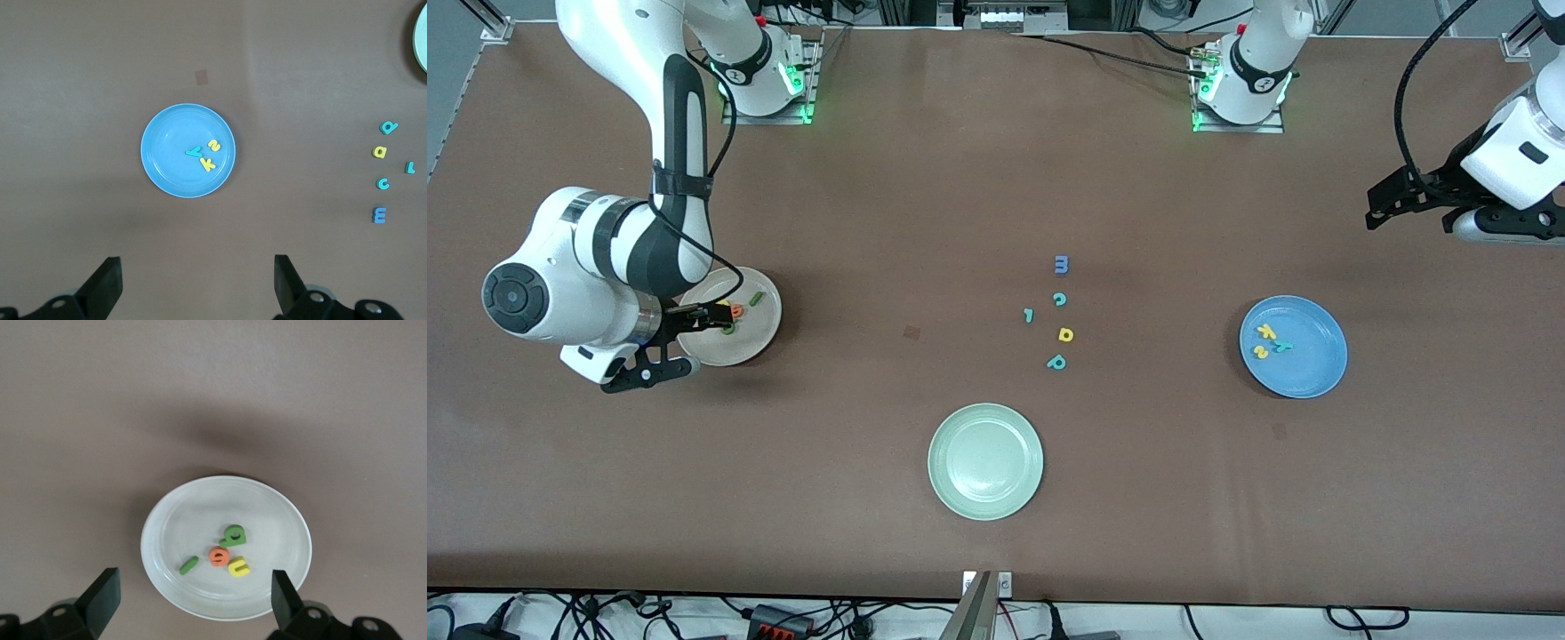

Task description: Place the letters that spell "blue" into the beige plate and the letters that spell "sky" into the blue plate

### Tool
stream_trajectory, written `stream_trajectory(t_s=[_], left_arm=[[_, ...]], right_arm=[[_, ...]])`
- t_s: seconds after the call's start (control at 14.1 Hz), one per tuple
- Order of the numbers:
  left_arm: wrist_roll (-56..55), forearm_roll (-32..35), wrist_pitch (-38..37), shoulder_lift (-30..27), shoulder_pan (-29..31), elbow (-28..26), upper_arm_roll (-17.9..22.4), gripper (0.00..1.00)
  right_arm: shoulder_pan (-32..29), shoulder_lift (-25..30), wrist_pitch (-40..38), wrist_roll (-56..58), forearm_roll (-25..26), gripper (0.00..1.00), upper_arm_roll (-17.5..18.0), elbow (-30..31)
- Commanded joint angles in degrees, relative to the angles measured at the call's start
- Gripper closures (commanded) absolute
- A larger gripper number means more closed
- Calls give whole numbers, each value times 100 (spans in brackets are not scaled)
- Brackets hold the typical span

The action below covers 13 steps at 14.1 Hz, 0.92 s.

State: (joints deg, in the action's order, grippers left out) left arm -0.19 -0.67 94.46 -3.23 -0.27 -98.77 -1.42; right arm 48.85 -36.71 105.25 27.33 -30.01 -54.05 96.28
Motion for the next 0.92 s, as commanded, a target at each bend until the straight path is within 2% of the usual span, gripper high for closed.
stream_trajectory(t_s=[0.0,0.14,0.21,0.28,0.42,0.64,0.85], left_arm=[[89,-83,-85,16,-17,78,28,0],[89,-83,-94,16,-17,78,19,0],[80,-83,-94,16,-25,86,19,0],[72,-83,-85,16,-26,78,11,0],[72,-83,-94,16,-26,86,10,0],[72,-83,-94,16,-26,78,10,0],[80,-91,-103,7,-26,78,10,0]], right_arm=[[-51,-3,-110,-44,-303,0,-9,-145],[-156,101,-119,-471,-269,0,157,-355],[-435,337,-119,-849,-172,0,567,-391],[-821,601,-110,-1209,159,0,1171,-400],[-1428,1032,-75,-1991,1081,0,2175,-426],[-2114,1498,-119,-2416,1908,0,3091,-549],[-3150,2017,-119,-2557,2560,0,3970,-593]])
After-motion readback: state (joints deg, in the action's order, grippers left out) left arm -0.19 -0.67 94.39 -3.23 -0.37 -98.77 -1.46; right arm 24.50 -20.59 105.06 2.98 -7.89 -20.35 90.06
